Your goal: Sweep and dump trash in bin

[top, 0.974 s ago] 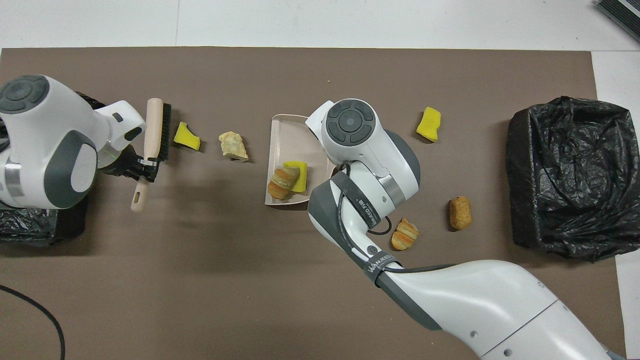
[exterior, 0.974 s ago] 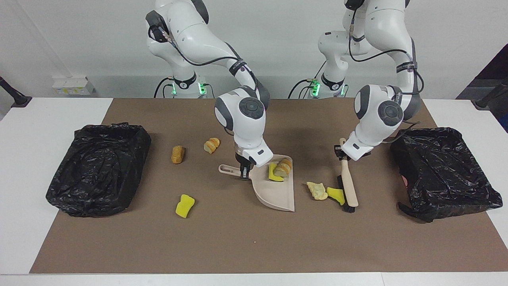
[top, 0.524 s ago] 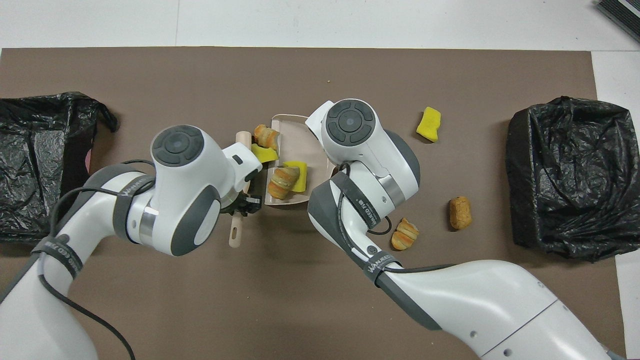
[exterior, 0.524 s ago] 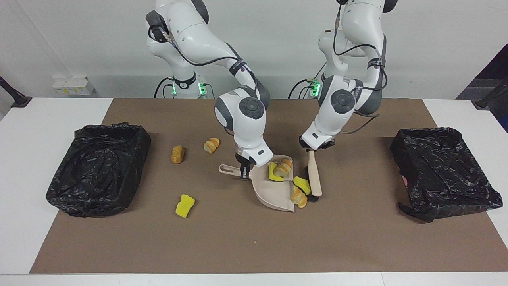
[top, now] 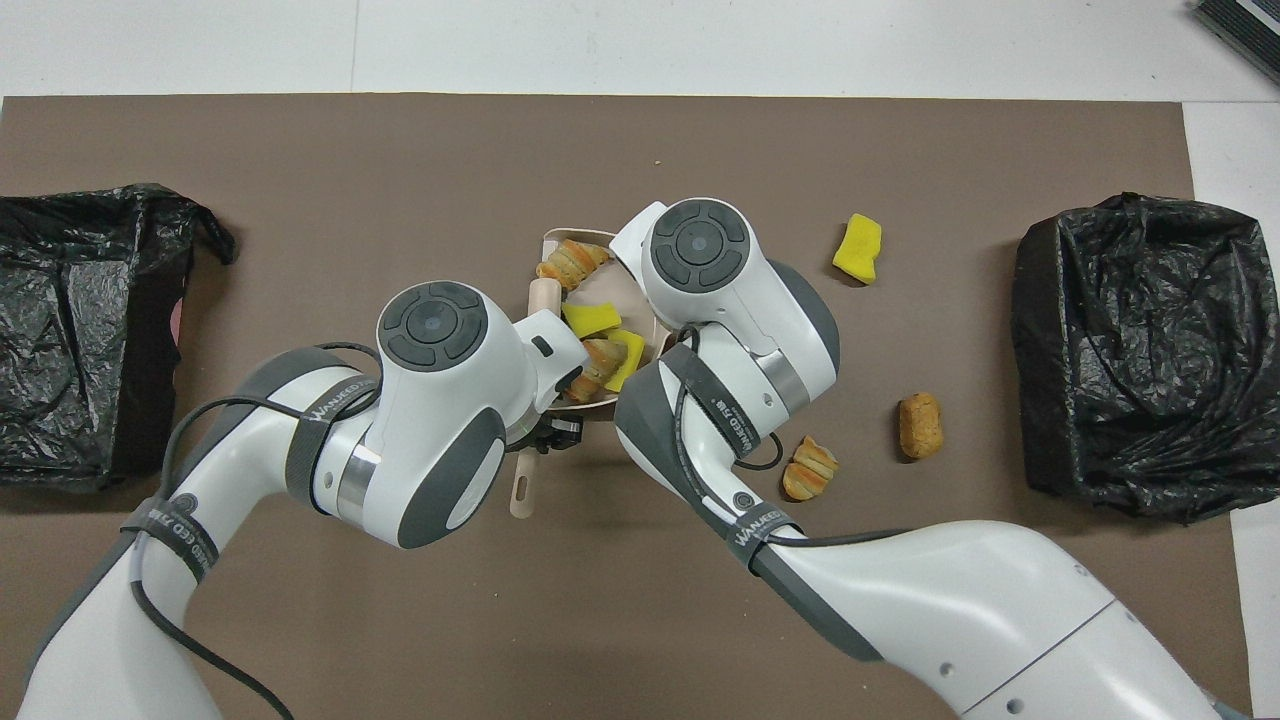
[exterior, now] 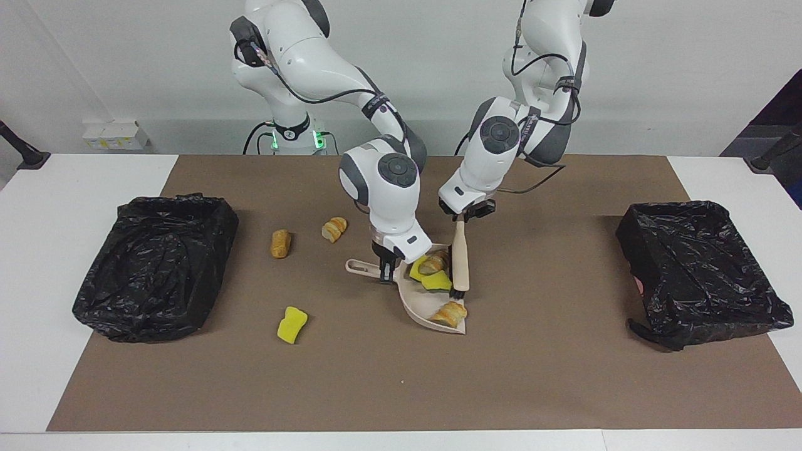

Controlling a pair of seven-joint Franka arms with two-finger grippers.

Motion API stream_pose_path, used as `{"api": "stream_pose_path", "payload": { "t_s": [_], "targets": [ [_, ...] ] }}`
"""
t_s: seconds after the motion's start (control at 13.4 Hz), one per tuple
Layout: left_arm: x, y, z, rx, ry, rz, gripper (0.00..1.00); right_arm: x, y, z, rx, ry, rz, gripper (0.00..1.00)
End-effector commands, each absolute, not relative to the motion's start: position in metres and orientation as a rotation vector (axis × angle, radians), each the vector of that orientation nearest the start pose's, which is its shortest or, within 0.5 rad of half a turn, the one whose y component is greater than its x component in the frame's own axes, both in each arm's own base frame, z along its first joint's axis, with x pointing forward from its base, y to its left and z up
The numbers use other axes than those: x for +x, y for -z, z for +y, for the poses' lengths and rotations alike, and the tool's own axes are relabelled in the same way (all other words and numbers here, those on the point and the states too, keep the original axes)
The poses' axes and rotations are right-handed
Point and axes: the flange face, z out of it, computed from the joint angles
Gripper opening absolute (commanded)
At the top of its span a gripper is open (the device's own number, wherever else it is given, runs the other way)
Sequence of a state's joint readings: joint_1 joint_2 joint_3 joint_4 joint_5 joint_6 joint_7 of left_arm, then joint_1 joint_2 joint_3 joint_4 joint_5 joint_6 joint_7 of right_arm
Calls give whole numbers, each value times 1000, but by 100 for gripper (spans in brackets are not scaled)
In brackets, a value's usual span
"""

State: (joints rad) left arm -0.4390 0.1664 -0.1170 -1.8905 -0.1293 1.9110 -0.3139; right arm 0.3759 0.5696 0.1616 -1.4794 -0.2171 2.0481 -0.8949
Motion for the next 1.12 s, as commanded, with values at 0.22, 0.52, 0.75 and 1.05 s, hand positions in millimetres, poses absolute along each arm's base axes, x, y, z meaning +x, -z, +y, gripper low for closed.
{"api": "stream_pose_path", "payload": {
  "t_s": [0.22,0.52,0.75,1.05],
  "targets": [
    [489,-475,-278,-3211,-262,255,0,626,-353,325,-2314,65,-2269,0],
    [451,-498,-268,-3168,-345,93,0,633,-356,313,-2296,82,-2257,0],
    [400,-501,-287,-3165,-277,25,0,646,-386,278,-2250,141,-2245,0],
    [330,-447,-309,-3175,-176,-14,0,650,-445,226,-2277,191,-2218,0]
  ]
}}
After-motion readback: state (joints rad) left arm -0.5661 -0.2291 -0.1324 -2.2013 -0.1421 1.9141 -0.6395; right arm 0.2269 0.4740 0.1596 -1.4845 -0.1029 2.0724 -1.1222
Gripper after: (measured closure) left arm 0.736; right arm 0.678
